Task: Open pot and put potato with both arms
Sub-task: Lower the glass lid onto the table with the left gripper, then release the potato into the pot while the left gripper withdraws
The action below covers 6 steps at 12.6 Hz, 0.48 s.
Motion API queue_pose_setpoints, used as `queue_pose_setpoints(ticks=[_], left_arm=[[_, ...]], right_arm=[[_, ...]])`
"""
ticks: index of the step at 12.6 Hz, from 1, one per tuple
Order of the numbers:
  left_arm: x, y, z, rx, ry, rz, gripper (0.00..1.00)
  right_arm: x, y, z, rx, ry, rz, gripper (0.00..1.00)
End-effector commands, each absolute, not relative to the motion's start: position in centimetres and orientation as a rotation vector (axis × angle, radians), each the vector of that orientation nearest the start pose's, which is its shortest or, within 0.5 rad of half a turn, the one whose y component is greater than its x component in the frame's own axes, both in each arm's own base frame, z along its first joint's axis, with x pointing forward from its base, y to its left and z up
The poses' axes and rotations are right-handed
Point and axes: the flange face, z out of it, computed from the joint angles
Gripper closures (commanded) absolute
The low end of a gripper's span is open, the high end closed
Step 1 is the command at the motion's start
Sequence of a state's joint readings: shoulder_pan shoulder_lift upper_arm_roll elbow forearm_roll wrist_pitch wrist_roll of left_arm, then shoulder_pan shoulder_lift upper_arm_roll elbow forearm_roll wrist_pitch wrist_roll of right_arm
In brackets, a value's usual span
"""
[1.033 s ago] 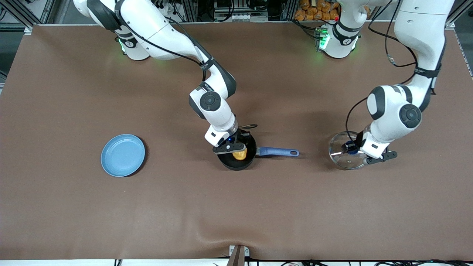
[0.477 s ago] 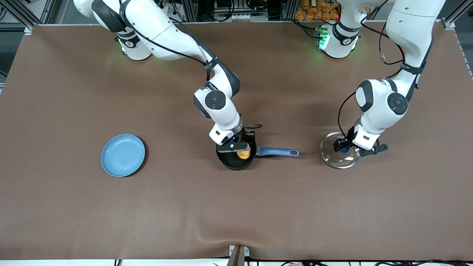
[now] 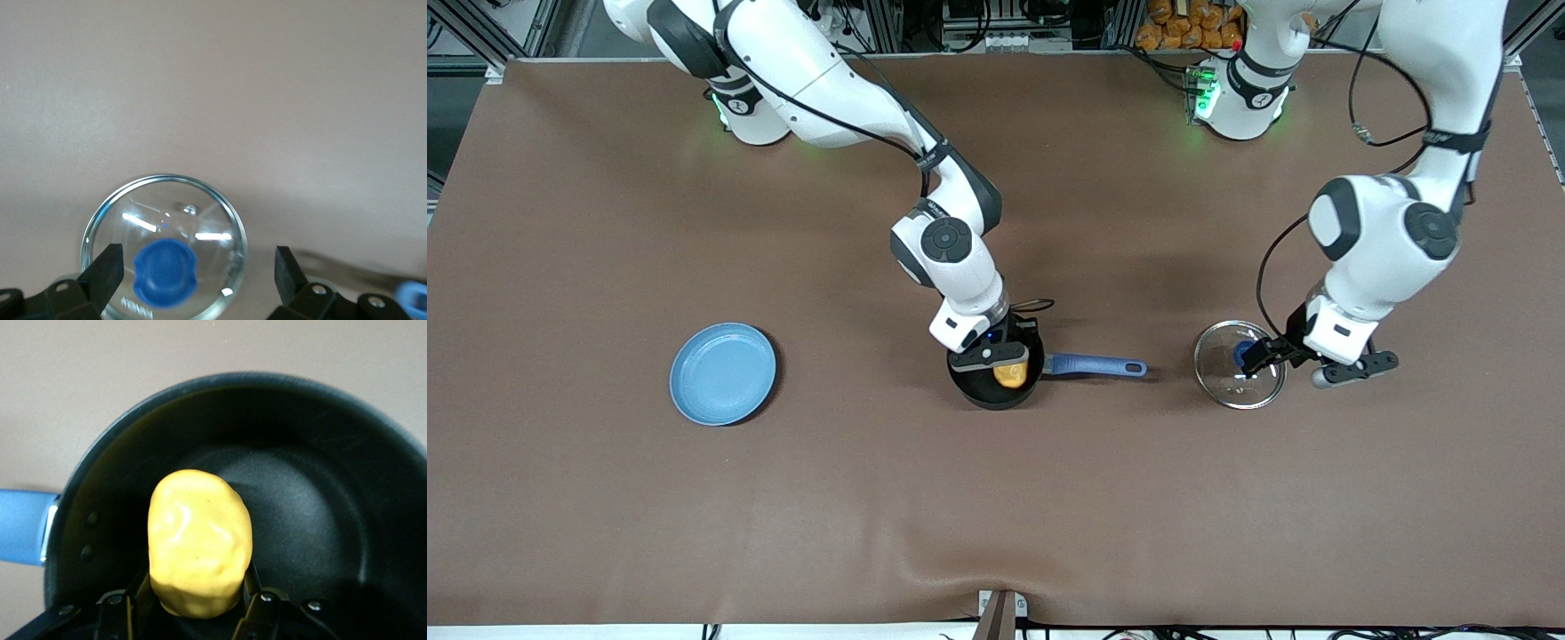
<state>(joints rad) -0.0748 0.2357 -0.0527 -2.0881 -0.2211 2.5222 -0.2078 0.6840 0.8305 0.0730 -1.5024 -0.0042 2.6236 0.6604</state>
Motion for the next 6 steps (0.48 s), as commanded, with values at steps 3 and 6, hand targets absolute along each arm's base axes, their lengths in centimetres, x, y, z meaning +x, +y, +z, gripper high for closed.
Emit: queue_pose_setpoints(ticks=[3, 6], left_arm=[[62.1, -5.6, 49.0, -3.313, -0.314, -0.112, 0.00], [60.7, -5.7, 57.7, -3.255, -0.218, -0.018, 0.00]], right_arm=[[56.3, 48.4, 19.1, -2.921, -0.160, -0.307, 1.00], [56.3, 48.3, 18.8, -2.922, -0.150, -0.298, 1.00]])
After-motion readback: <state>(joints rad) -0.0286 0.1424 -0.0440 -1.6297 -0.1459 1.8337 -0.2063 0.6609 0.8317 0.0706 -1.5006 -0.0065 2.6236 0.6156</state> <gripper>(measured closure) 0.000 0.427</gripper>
